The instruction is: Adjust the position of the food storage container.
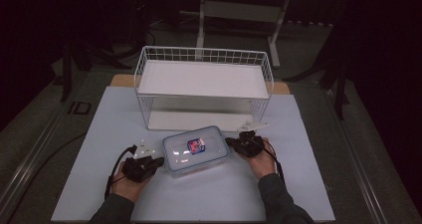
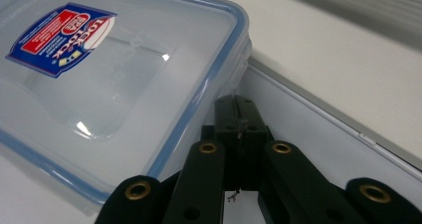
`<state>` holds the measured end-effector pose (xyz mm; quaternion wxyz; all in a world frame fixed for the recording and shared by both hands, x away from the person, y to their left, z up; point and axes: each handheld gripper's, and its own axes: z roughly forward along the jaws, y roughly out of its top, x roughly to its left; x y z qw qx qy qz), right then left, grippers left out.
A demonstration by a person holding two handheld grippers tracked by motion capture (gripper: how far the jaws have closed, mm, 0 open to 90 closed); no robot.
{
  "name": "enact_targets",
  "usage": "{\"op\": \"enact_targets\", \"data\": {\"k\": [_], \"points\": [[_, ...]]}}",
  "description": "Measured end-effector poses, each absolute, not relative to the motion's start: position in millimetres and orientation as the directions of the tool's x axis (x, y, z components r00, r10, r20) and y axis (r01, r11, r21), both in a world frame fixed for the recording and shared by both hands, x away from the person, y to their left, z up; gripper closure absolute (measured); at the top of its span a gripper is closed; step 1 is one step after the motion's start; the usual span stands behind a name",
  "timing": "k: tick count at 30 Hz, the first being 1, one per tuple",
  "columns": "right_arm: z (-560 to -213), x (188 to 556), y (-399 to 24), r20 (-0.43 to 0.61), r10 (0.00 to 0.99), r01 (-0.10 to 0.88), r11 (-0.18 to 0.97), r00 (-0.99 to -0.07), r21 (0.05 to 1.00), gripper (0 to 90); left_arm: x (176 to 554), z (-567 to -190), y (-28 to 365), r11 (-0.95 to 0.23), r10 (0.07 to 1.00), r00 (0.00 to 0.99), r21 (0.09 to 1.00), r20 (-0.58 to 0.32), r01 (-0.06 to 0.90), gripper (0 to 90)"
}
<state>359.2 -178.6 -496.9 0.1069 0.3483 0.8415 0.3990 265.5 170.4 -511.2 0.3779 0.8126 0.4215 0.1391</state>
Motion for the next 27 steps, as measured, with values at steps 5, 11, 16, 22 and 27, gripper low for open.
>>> {"op": "enact_targets", "data": {"k": [5,11,16,22,27], "points": [[-496,353,-183,0.089,0.668,0.497,0.450,-0.739,0.742,90.0,270,-512,169,-0.340,0.796,0.595,0.733,-0.108,0.589,89.7],[-495,341,-192,0.091,0.665,0.498,0.454,-0.741,0.739,90.0,275,-513,165,-0.333,0.801,0.589,0.735,-0.110,0.591,89.8],[-494,331,-199,0.099,0.661,0.498,0.450,-0.744,0.741,90.0,280,-514,161,-0.321,0.805,0.581,0.735,-0.121,0.598,89.9],[-494,320,-206,0.113,0.663,0.506,0.439,-0.740,0.743,90.0,284,-516,156,-0.309,0.807,0.576,0.737,-0.131,0.601,89.9],[-493,314,-212,0.119,0.667,0.513,0.434,-0.736,0.740,90.0,284,-516,152,-0.314,0.800,0.585,0.738,-0.132,0.597,89.9]]}}
